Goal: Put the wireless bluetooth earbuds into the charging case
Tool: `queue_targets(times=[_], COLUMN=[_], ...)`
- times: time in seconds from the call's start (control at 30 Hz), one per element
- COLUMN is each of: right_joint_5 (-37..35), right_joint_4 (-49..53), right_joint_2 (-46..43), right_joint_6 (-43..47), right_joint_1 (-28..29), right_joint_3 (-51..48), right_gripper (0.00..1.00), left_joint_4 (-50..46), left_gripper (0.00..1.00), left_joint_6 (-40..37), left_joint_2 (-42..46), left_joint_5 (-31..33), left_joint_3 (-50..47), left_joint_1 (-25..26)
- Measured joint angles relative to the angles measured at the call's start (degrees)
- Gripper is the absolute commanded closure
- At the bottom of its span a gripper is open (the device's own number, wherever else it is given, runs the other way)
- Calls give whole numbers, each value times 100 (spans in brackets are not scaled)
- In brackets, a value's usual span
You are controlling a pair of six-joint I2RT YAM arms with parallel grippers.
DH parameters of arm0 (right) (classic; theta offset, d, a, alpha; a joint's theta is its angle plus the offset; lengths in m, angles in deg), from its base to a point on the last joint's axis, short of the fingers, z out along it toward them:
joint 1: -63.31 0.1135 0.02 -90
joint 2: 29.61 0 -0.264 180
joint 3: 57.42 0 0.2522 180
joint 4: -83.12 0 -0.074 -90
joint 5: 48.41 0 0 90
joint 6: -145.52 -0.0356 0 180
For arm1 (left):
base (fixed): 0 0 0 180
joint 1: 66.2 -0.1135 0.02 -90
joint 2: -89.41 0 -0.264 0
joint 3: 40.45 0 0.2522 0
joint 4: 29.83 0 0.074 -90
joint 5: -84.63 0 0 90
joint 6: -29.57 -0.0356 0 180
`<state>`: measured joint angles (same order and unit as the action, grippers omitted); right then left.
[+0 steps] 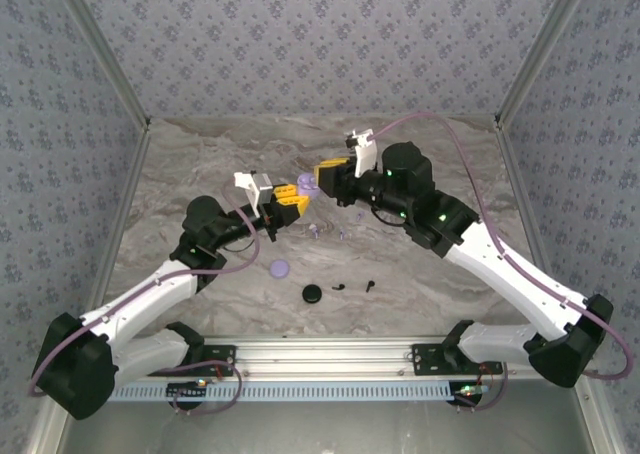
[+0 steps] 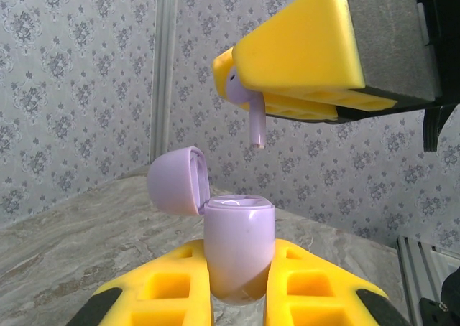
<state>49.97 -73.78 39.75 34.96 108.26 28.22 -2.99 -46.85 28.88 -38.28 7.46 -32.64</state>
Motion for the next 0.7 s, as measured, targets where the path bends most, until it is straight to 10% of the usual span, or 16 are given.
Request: queue_targets(times=[0.7], right_joint_5=[0], right_joint_4=[-61], right_joint_2=[313], right_joint_6=[4], right_joint_1=[299], right_joint_3=[0], right_gripper=[75], left_joint_4=[-4], left_gripper=[100], left_joint_6=[0], left_joint_2=[0], left_joint_5=[74], left_joint_3=[0], left_joint_1=[0])
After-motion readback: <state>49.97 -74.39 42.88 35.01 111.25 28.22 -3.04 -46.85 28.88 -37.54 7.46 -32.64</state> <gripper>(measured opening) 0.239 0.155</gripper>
